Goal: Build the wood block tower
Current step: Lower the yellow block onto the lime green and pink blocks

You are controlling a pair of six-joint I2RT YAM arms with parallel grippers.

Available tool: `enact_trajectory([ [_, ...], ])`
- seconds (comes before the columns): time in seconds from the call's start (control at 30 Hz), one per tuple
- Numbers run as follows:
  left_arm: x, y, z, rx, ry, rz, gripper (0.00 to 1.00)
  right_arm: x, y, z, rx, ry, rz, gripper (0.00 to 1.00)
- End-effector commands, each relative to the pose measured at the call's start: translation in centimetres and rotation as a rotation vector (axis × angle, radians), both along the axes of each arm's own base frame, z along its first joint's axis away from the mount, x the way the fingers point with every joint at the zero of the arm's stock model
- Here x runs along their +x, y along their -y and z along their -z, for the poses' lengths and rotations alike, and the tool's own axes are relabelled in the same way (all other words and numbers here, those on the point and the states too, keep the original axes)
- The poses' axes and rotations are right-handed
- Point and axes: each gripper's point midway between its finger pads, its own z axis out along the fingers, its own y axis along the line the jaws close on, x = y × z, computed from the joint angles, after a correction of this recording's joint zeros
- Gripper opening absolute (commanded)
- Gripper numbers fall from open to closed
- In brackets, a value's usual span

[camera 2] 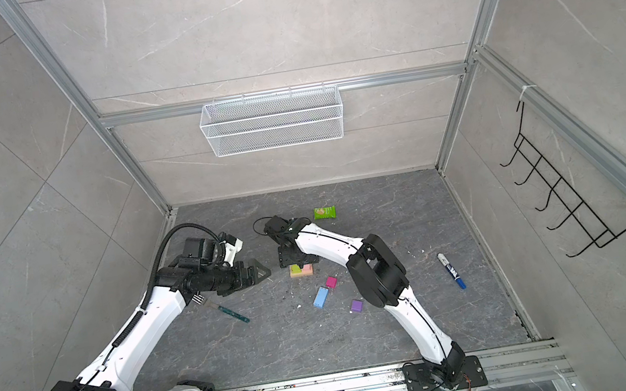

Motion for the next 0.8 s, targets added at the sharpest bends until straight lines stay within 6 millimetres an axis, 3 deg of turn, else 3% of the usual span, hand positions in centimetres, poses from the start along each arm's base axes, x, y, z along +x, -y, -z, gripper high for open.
enact_trajectory([
  [0.0,-0.07,0.33,-0.78,-0.015,0.035,0.022,1.00,0.21,0.08,0.25,-0.014,-0.008,-0.012,0.71],
  [0.77,-0.02,0.33,-0.77,-0.014,0.035,0.021,1.00,0.19,0.31,0.14,-0.028,-0.006,-0.017,0.53],
])
